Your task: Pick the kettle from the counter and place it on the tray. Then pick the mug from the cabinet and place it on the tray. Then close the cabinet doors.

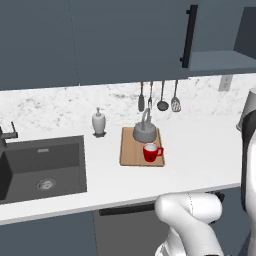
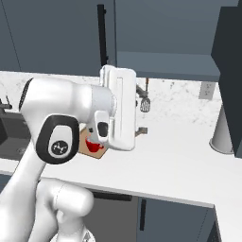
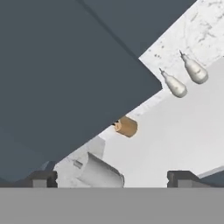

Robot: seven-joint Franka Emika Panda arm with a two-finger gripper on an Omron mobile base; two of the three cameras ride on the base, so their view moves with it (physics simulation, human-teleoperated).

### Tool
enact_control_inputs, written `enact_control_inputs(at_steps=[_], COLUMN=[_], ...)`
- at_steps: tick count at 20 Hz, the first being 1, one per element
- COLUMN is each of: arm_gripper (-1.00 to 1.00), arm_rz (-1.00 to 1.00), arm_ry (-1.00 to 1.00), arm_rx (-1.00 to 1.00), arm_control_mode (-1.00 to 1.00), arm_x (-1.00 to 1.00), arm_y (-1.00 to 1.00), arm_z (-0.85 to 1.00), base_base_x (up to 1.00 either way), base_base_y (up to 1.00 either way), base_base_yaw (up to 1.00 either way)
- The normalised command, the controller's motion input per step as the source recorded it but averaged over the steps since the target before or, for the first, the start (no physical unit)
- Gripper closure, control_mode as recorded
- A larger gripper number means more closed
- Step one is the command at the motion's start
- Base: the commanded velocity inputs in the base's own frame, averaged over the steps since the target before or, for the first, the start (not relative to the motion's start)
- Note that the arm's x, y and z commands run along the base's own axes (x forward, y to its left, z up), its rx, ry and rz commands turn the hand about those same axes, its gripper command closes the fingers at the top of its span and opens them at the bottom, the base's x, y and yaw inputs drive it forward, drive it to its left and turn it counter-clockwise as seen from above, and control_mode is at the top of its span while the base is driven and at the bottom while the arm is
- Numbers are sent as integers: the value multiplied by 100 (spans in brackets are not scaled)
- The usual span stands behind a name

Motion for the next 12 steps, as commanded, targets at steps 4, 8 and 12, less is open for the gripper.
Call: enact_control_inputs(at_steps=[4, 8, 12], arm_gripper=[-100, -100, -100], arm_rz=[-7, -5, -16], arm_ry=[-26, -33, -41], arm_rx=[11, 13, 2], arm_control_mode=[-100, -100, -100], arm_x=[-17, -40, -40], arm_y=[-70, -78, -63], arm_z=[4, 3, 3], base_base_x=[0, 0, 0], base_base_y=[0, 0, 0], base_base_yaw=[0, 0, 0])
